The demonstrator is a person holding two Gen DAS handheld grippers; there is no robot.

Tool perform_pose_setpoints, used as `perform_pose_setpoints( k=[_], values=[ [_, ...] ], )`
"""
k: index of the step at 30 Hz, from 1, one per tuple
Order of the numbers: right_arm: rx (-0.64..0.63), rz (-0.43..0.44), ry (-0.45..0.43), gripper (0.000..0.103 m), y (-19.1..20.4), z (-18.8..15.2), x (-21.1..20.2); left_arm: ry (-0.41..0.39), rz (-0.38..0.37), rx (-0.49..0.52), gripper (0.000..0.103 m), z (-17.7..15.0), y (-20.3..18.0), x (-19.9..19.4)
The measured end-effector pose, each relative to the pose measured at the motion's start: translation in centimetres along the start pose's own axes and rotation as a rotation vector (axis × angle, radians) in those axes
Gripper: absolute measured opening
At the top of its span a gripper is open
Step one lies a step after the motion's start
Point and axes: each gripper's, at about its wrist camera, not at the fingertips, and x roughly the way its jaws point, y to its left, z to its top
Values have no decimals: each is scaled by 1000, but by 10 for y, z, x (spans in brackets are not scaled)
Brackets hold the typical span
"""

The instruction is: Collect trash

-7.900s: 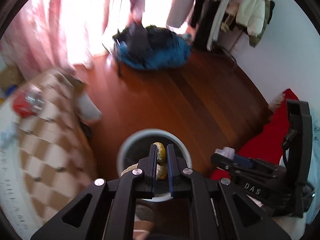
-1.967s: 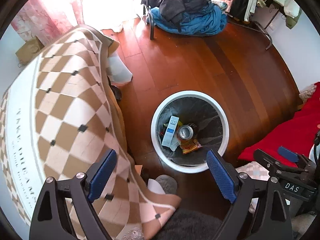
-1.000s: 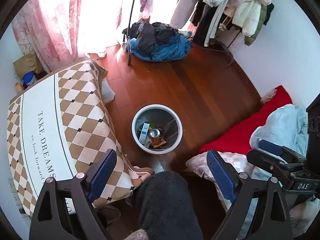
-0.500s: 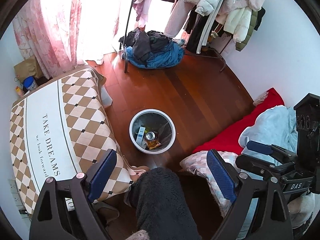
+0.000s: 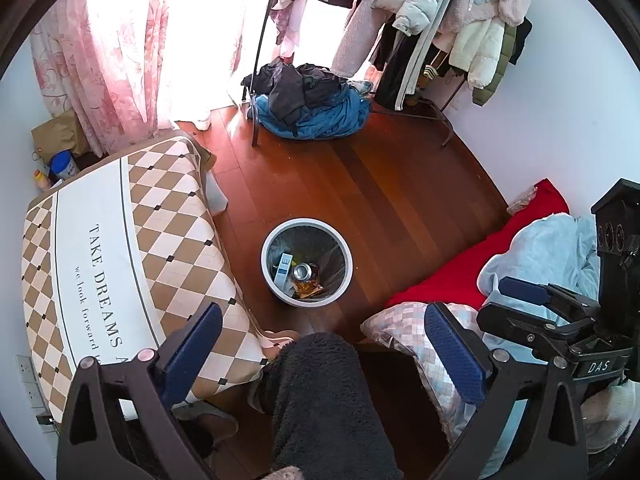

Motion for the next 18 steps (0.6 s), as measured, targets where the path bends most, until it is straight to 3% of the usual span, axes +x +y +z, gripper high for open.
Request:
perform_pose_setpoints(
  k=[18],
  values=[
    [-6,-3,4,103,-3,-1,-6,11,-17,20,103,-4,-3,0]
  ],
)
